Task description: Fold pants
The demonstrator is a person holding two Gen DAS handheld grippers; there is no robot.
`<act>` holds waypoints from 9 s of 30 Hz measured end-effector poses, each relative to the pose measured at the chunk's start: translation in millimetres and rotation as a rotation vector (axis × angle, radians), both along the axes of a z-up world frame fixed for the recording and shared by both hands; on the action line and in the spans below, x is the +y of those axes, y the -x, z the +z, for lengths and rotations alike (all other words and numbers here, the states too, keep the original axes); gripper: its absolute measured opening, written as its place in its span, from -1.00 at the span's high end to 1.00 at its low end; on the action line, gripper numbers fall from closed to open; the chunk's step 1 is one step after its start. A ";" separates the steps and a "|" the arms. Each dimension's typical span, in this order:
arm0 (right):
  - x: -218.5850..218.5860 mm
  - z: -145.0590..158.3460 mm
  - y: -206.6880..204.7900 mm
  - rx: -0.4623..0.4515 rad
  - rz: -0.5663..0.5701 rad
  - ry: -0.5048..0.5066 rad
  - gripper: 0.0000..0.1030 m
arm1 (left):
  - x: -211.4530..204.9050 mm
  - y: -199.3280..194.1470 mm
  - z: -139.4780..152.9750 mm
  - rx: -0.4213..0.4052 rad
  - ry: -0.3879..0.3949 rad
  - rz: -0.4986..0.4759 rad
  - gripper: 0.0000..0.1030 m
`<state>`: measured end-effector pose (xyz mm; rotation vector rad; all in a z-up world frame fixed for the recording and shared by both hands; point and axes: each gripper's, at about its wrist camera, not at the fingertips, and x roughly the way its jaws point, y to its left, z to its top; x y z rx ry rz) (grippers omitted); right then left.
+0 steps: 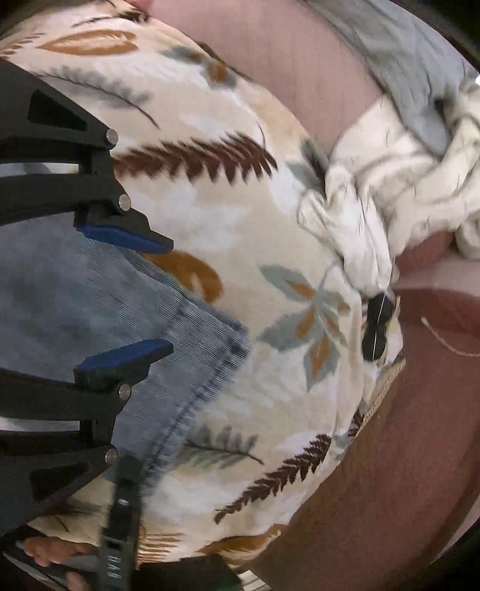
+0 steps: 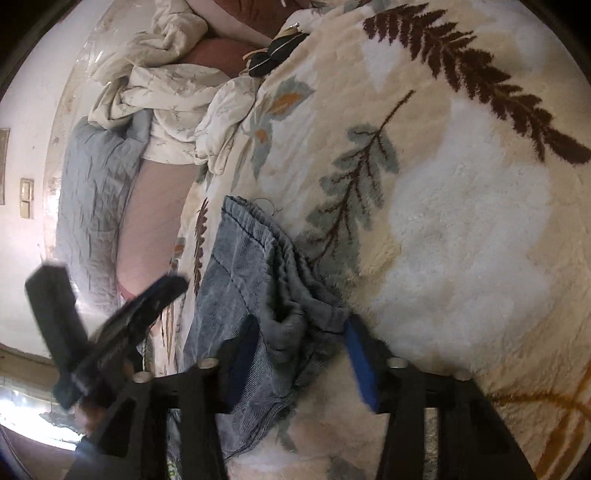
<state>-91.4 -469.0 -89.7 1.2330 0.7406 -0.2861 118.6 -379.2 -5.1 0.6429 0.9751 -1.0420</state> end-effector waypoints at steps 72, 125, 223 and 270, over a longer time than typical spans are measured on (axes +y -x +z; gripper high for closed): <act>247.7 83.1 -107.9 -0.266 0.696 0.278 -0.30 | 325.1 -58.0 19.9 0.182 0.357 0.335 0.82; 371.5 99.5 -148.5 -0.150 0.781 0.646 -0.38 | 545.1 169.7 25.0 -0.382 0.438 1.528 -0.50; 131.0 137.9 -132.3 -0.078 0.587 0.758 -0.11 | 244.1 191.4 44.5 -0.202 0.472 0.228 0.04; 243.2 112.6 -114.0 0.016 0.550 0.741 -0.20 | 347.0 70.8 -36.5 -0.049 0.304 0.641 -0.39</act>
